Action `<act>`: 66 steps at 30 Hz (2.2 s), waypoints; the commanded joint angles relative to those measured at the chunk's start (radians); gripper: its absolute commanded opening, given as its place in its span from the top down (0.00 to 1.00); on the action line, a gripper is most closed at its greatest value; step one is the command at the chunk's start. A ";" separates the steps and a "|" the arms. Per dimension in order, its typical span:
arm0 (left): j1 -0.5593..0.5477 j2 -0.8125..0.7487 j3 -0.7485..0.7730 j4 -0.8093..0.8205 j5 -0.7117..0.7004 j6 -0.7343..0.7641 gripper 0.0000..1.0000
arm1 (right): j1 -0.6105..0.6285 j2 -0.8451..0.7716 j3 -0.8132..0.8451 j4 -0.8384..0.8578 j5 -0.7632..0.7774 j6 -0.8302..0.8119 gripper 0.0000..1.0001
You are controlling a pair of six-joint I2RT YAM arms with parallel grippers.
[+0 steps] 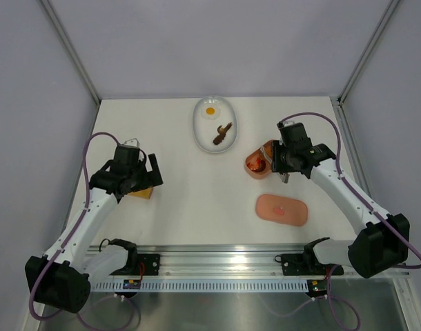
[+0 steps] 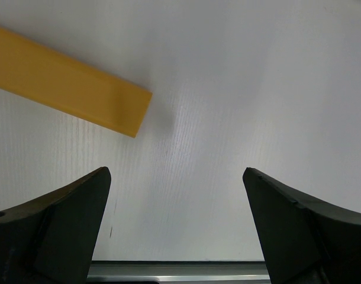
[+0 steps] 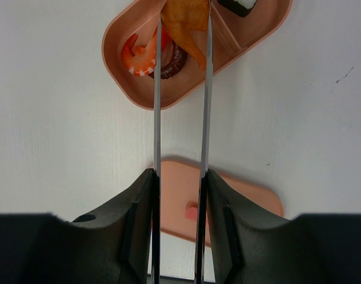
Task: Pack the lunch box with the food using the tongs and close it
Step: Place the fake food in the packing box.
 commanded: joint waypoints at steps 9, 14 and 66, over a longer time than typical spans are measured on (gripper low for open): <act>-0.020 0.010 0.027 0.043 0.006 -0.013 0.01 | -0.010 -0.012 -0.010 0.032 -0.002 0.014 0.47; -0.025 0.010 0.030 0.044 0.003 -0.014 0.01 | -0.010 -0.034 0.007 0.024 0.007 0.009 0.36; -0.048 0.020 0.019 0.054 -0.009 -0.030 0.01 | -0.028 0.032 0.034 0.025 -0.071 -0.006 0.79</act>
